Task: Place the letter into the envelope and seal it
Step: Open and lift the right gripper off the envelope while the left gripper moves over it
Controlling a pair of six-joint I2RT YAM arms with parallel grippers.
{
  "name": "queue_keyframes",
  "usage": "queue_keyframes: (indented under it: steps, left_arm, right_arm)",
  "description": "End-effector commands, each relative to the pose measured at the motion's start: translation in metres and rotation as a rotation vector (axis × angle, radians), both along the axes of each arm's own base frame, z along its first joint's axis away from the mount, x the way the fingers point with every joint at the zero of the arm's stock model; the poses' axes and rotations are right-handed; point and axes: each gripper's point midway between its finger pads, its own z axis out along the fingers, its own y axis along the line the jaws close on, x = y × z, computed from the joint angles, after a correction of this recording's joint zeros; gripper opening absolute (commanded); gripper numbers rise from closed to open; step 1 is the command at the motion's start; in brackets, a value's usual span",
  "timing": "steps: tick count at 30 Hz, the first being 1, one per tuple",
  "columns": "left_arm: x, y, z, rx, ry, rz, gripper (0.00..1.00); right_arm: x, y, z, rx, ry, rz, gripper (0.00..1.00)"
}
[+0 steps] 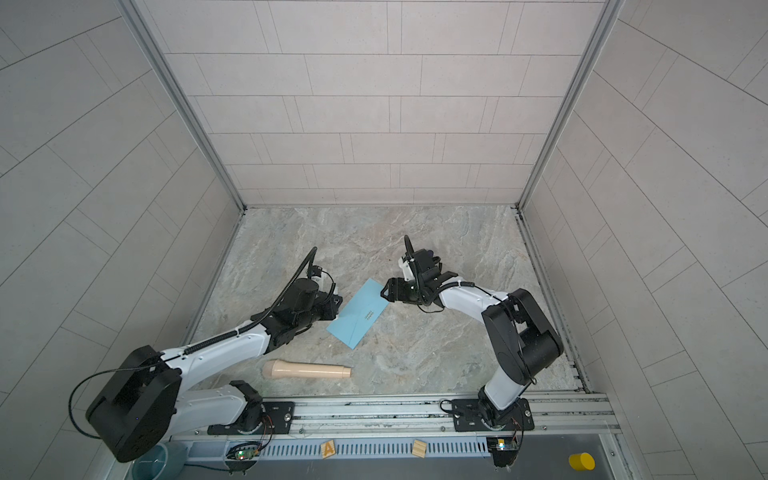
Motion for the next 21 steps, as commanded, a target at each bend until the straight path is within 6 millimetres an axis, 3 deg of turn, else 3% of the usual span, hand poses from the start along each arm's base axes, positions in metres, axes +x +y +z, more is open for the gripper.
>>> queue_keyframes:
  steps: [1,6,21]
  left_arm:
    - [0.004,-0.002,0.007,0.013,-0.023,-0.008,0.00]
    - [0.004,-0.002,0.008,0.014,-0.029,-0.006,0.00]
    - [0.004,0.002,0.010,0.021,-0.041,0.004,0.00]
  right_arm:
    - [0.011,0.005,-0.002,0.023,-0.009,-0.039,0.76]
    - [0.019,0.009,-0.018,0.016,0.016,-0.045,0.76]
    - [0.037,0.032,-0.035,0.107,0.070,-0.055,0.76]
